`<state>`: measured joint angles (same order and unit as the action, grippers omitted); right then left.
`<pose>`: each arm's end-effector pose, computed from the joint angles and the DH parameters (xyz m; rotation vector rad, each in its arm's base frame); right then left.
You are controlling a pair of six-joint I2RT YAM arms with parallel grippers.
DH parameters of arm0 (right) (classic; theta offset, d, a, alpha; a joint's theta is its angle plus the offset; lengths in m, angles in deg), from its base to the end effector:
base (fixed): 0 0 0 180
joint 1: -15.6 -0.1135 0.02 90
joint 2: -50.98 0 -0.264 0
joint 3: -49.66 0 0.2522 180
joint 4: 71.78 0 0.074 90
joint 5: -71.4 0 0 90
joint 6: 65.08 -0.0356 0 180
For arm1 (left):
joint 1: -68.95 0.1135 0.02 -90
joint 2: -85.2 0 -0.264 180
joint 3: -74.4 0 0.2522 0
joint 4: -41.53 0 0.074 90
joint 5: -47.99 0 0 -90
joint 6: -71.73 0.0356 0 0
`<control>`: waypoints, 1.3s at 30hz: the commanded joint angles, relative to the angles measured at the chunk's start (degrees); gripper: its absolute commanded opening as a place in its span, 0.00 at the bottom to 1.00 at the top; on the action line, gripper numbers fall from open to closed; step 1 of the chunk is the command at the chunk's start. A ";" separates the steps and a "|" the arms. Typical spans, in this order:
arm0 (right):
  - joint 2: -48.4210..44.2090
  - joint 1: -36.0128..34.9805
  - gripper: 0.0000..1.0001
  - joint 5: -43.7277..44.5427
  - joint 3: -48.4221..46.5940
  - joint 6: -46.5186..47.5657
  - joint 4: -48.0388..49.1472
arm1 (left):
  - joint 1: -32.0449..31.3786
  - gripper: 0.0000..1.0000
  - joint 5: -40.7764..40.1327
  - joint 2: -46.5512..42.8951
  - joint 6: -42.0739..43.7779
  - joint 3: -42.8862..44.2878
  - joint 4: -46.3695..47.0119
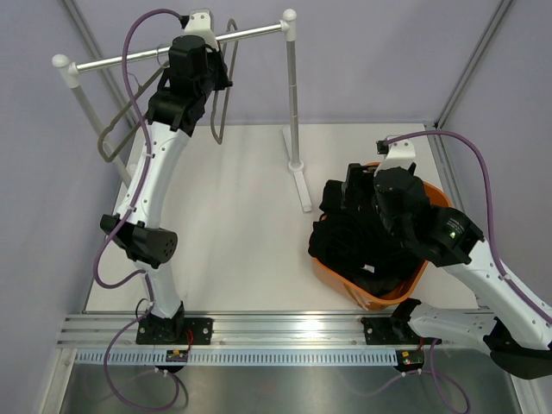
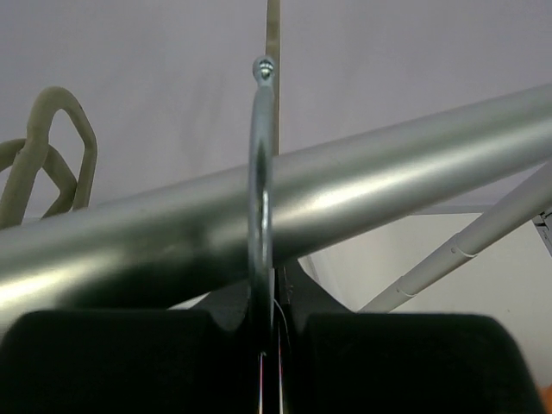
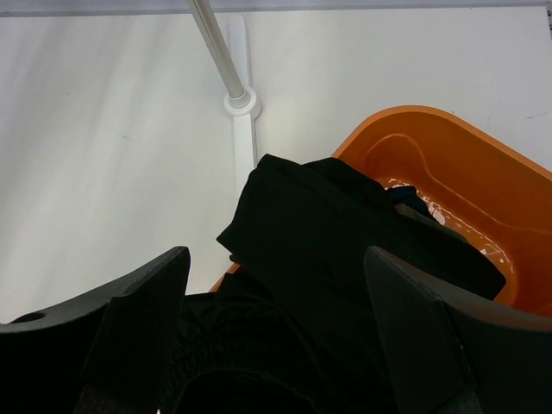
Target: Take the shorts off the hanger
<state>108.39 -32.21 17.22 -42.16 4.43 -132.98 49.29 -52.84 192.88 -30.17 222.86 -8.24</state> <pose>0.1348 0.1177 0.4321 -0.0820 1.9461 0.1489 0.3778 -0.1279 0.5127 -0.0226 1.7308 -0.2434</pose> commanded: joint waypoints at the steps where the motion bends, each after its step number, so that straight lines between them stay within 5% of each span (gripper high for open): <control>1: 0.34 0.44 0.91 -0.66 0.10 1.33 2.61 | 0.76 0.00 1.60 1.65 0.04 3.03 4.02; 15: 0.86 0.53 0.91 -1.18 1.16 0.98 2.62 | 1.29 0.01 3.45 -0.62 -0.67 -3.73 3.75; 39: 0.34 0.53 0.91 -0.48 1.77 0.19 1.12 | -0.03 0.52 3.36 -9.59 2.32 -7.78 5.25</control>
<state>109.51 -32.21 16.28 -40.57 4.60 -131.87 49.75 -49.71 187.35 -29.01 215.43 -5.20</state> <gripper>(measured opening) 0.909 0.507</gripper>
